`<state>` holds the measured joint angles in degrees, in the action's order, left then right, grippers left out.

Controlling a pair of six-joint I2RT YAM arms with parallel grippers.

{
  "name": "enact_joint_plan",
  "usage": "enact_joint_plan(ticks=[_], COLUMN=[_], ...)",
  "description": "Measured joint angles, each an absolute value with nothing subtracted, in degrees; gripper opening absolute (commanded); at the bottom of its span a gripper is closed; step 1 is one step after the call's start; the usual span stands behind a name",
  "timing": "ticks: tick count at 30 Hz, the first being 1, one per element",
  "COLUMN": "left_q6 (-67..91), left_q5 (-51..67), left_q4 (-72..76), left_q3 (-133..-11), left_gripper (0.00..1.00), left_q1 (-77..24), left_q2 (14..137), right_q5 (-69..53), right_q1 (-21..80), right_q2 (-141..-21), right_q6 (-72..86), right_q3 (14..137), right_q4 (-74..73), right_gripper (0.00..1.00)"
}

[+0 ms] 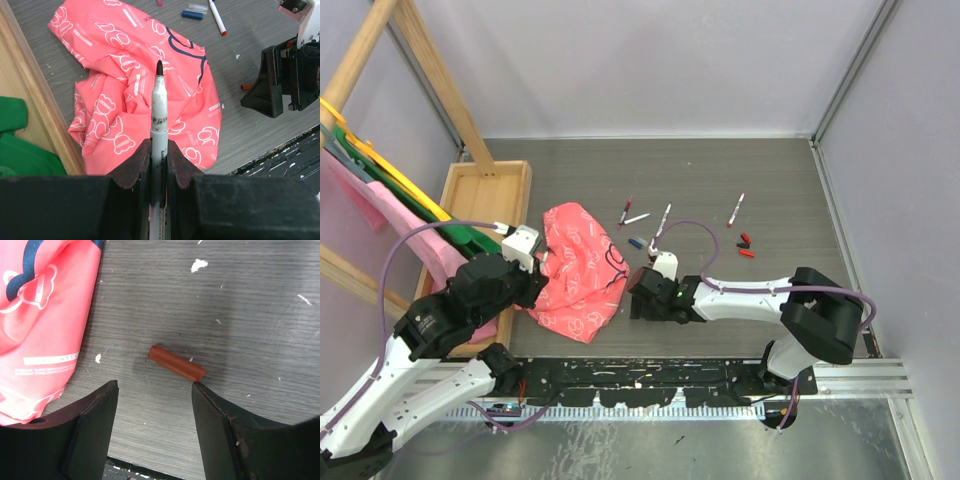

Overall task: Insert the pens into the pen caps
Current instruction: Insert the pen cap onto the pen.

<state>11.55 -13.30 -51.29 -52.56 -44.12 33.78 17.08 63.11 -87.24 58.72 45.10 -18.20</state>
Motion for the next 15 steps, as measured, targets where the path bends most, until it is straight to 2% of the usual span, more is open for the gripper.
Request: enact_joint_plan(ticks=[15], left_q6=[11.55], left_q5=[-13.3], left_q4=[-51.29], left_q3=[-52.56], left_gripper=[0.0], left_q1=[-44.12], left_q2=[33.78], right_q5=[17.1], right_q1=[59.61], right_q2=[-88.29], right_q6=[57.34], right_q3=[45.1], right_q4=[-16.67], right_gripper=[0.66])
